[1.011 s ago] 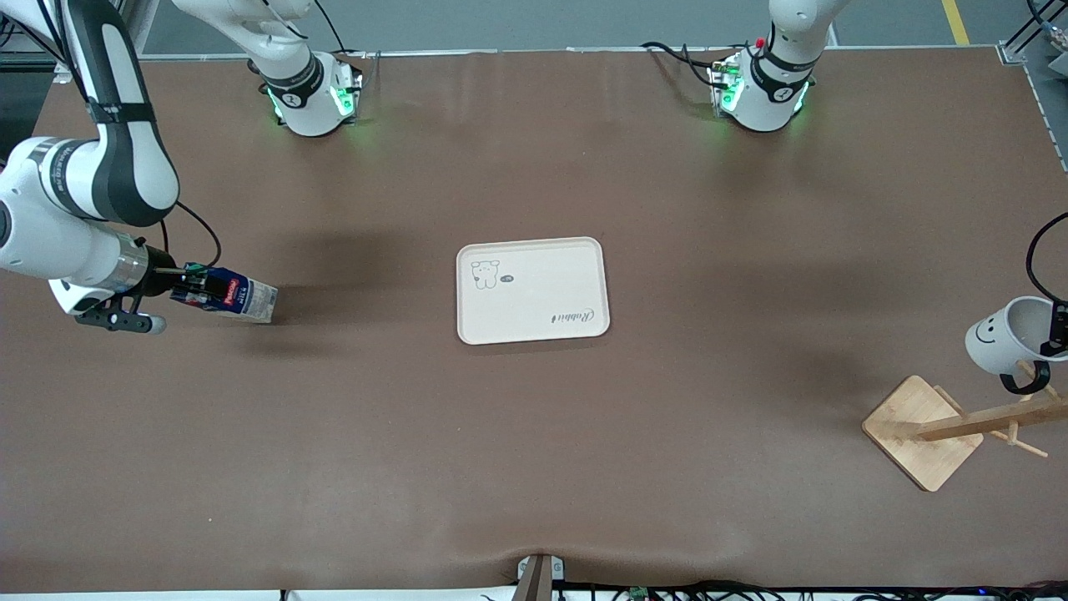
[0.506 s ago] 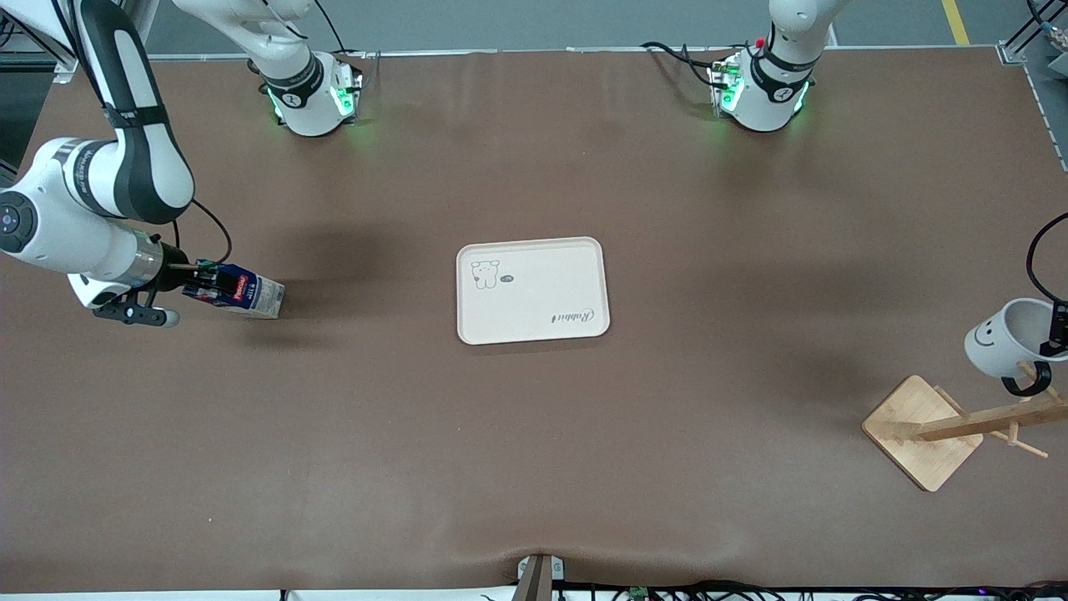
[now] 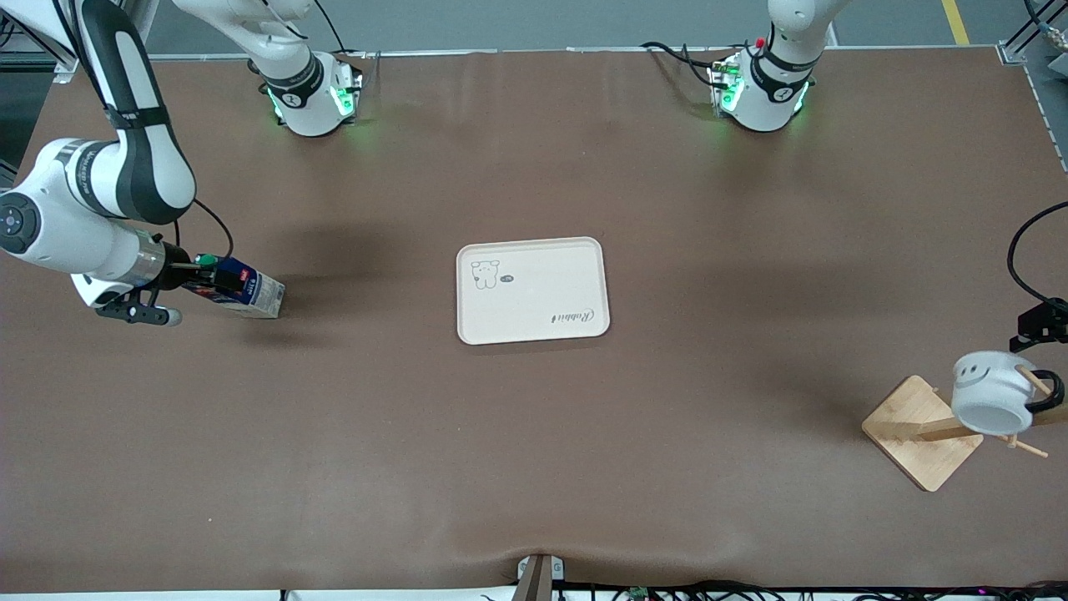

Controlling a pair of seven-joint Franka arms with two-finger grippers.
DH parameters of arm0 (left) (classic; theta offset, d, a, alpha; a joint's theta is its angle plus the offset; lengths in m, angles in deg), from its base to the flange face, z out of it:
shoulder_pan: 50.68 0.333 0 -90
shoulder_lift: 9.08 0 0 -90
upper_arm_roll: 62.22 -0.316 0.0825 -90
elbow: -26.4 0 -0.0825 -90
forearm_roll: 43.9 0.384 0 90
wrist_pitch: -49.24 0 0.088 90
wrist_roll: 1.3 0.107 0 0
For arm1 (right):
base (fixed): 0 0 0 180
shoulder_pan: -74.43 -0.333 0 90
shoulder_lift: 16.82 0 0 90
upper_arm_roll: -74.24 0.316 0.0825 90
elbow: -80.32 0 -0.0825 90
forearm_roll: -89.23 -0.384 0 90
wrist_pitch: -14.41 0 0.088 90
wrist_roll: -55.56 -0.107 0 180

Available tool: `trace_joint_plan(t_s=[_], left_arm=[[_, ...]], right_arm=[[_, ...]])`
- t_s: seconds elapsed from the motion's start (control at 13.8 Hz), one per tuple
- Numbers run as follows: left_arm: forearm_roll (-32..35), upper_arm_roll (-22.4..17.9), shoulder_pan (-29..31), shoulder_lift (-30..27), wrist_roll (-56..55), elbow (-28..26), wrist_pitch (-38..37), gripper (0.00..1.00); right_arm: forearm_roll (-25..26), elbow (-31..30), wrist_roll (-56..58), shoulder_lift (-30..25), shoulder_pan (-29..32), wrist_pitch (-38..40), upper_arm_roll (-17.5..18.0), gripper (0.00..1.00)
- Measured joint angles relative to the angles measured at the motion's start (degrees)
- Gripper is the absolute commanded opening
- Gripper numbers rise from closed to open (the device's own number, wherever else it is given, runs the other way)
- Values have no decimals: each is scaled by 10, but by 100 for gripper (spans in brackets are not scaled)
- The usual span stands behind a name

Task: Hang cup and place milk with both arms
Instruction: 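Hang the mug handle on a tree peg while the right gripper lowers milk, then open both grippers, releasing the mug and the milk carton, and withdraw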

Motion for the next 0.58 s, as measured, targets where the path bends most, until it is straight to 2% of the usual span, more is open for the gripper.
trace_joint_plan(t_s=[0.29,0.58], left_arm=[[0,1,-22,-24,-77,2,-43,100],[0,5,-45,-56,-169,2,-90,100]], right_arm=[[0,12,0,0,1,23,0,100],[0,50,0,-1,1,60,0,100]])
